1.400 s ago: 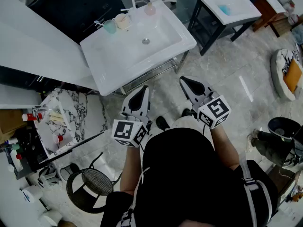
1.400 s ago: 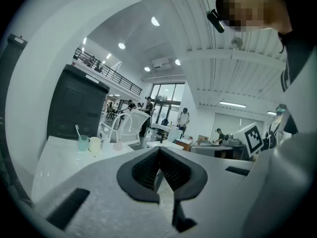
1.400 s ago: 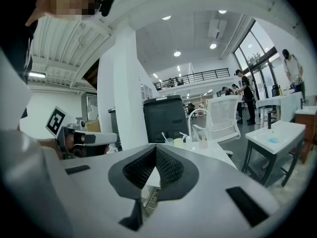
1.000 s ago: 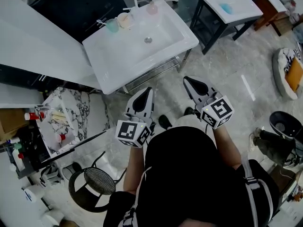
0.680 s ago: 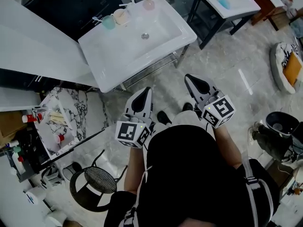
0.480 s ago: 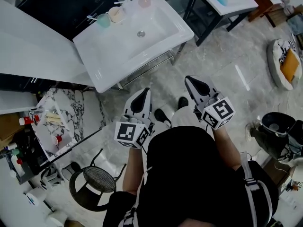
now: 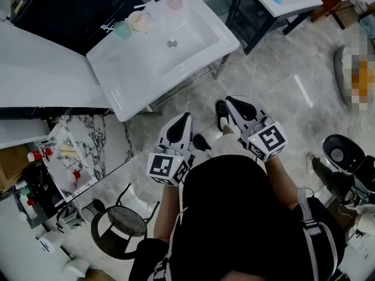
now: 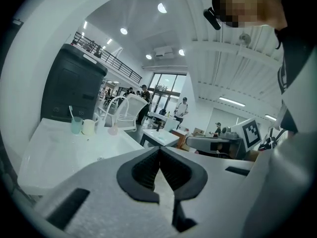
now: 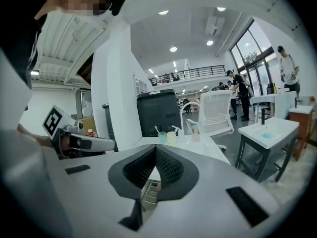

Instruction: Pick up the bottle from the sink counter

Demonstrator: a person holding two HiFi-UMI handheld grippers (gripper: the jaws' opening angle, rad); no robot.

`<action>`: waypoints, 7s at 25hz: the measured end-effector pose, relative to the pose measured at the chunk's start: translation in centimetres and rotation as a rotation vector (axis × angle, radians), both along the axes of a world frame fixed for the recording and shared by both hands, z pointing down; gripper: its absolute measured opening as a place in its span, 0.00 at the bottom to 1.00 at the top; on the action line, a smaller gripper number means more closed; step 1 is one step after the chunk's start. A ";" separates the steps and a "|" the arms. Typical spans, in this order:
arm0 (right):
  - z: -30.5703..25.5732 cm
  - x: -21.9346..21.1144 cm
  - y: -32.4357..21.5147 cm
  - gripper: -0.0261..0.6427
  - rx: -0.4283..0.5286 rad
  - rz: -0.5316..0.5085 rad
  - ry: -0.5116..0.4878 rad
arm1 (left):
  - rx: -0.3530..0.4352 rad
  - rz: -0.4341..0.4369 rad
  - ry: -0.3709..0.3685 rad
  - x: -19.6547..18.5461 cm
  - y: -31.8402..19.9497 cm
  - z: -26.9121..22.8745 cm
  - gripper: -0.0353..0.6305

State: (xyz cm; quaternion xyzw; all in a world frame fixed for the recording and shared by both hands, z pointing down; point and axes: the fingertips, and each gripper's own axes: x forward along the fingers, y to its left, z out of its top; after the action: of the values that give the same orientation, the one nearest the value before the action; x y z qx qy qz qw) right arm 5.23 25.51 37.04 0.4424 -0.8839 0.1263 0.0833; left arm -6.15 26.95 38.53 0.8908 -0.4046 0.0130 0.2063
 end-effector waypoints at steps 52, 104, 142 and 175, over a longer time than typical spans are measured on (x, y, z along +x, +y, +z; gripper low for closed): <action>3.6 5.7 -26.1 0.05 -0.035 -0.179 -0.016 | -0.024 -0.163 -0.046 8.2 -25.8 1.7 0.08; 15.3 -3.9 -48.0 0.17 -0.064 0.060 0.103 | -0.082 0.123 0.023 3.2 -40.2 12.6 0.08; 21.6 -5.5 -59.1 0.29 -0.016 0.143 0.207 | -0.128 0.053 0.025 -0.7 -42.4 12.9 0.08; 21.6 -5.3 -59.5 0.22 -0.058 0.176 0.206 | -0.139 0.046 0.020 -1.9 -41.5 13.0 0.08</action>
State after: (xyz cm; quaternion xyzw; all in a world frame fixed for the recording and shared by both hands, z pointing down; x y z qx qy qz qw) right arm -0.10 -33.96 58.65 0.5261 -0.8246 0.1123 0.1751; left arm -8.06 -14.51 51.53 0.8836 -0.3799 0.0368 0.2712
